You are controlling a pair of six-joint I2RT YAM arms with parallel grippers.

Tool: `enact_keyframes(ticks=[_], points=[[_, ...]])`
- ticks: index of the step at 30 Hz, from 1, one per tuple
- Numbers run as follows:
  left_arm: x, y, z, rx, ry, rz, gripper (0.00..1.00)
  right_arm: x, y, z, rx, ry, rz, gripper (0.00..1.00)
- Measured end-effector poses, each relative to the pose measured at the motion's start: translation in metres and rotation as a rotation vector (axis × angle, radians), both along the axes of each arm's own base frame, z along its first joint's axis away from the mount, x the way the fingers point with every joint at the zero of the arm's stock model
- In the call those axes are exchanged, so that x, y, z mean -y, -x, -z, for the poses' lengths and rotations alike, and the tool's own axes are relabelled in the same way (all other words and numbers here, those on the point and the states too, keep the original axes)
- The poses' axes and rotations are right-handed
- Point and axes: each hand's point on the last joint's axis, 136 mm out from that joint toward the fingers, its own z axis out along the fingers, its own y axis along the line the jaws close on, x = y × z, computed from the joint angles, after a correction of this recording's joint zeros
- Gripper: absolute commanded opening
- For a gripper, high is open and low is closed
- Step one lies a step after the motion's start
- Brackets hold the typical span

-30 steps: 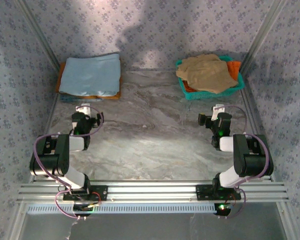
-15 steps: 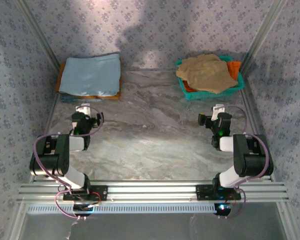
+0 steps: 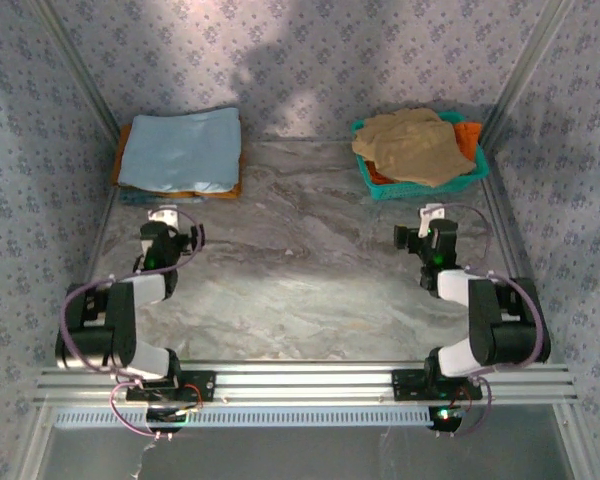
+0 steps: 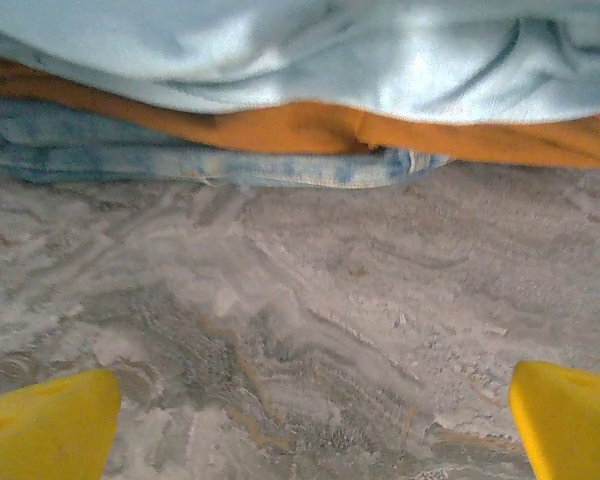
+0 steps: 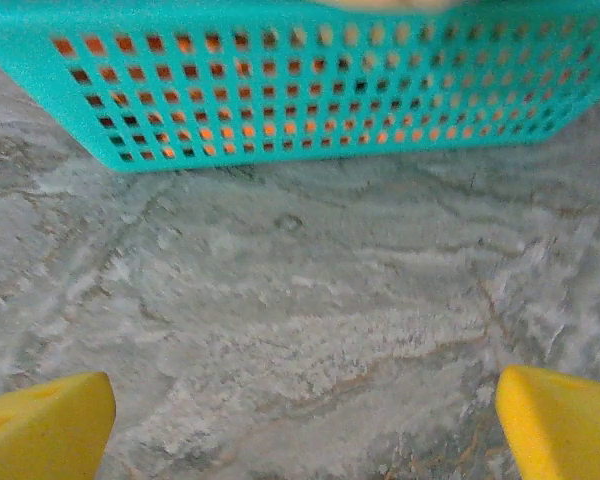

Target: Fold and stack the trousers

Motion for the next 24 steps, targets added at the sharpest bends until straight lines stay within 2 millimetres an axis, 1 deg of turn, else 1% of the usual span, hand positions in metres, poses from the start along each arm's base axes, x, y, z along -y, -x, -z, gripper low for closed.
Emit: enact_keyframes(ticks=[1, 4, 6, 7, 8, 9, 11, 13, 14, 15, 17, 18, 20, 21, 23, 24], points=[[0.001, -0.001, -0.018, 0.023, 0.008, 0.001, 1.00, -0.004, -0.002, -0.015, 0.020, 0.006, -0.002, 1.00], [0.006, -0.004, -0.092, 0.151, 0.059, 0.011, 0.99, -0.014, -0.003, -0.078, 0.093, -0.020, 0.017, 1.00], [0.010, 0.001, -0.148, 0.241, 0.112, 0.012, 1.00, -0.013, -0.004, -0.132, 0.133, -0.069, 0.069, 1.00], [0.011, 0.004, -0.169, 0.268, 0.136, 0.013, 1.00, -0.012, -0.006, -0.155, 0.147, -0.092, 0.090, 1.00], [0.012, 0.009, -0.192, 0.293, 0.165, 0.013, 1.00, -0.011, -0.007, -0.186, 0.166, -0.122, 0.115, 1.00], [0.013, 0.014, -0.214, 0.315, 0.197, 0.008, 1.00, -0.010, -0.007, -0.212, 0.184, -0.153, 0.133, 1.00], [0.013, 0.025, -0.248, 0.337, 0.273, -0.012, 1.00, -0.002, -0.001, -0.248, 0.200, -0.236, 0.191, 1.00], [0.011, 0.035, -0.267, 0.329, 0.357, -0.045, 1.00, 0.011, 0.005, -0.264, 0.202, -0.332, 0.250, 0.99], [0.010, 0.041, -0.273, 0.325, 0.398, -0.062, 1.00, 0.021, 0.008, -0.265, 0.201, -0.380, 0.272, 0.97], [0.009, 0.045, -0.275, 0.327, 0.422, -0.068, 1.00, 0.028, 0.010, -0.261, 0.189, -0.415, 0.292, 0.96], [0.005, 0.055, -0.271, 0.317, 0.488, -0.095, 1.00, 0.044, 0.010, -0.245, 0.137, -0.469, 0.342, 0.97], [0.003, 0.057, -0.266, 0.308, 0.512, -0.109, 1.00, 0.045, 0.008, -0.237, 0.103, -0.481, 0.349, 0.98], [-0.001, 0.057, -0.244, 0.246, 0.552, -0.152, 1.00, 0.039, -0.005, -0.221, 0.012, -0.497, 0.334, 1.00], [-0.001, 0.055, -0.233, 0.208, 0.565, -0.168, 1.00, 0.035, -0.012, -0.215, -0.022, -0.499, 0.320, 1.00], [0.003, 0.049, -0.208, 0.111, 0.592, -0.177, 0.99, 0.027, -0.032, -0.202, -0.110, -0.488, 0.286, 1.00], [0.007, 0.046, -0.197, 0.063, 0.604, -0.171, 0.96, 0.024, -0.042, -0.196, -0.143, -0.477, 0.272, 1.00]])
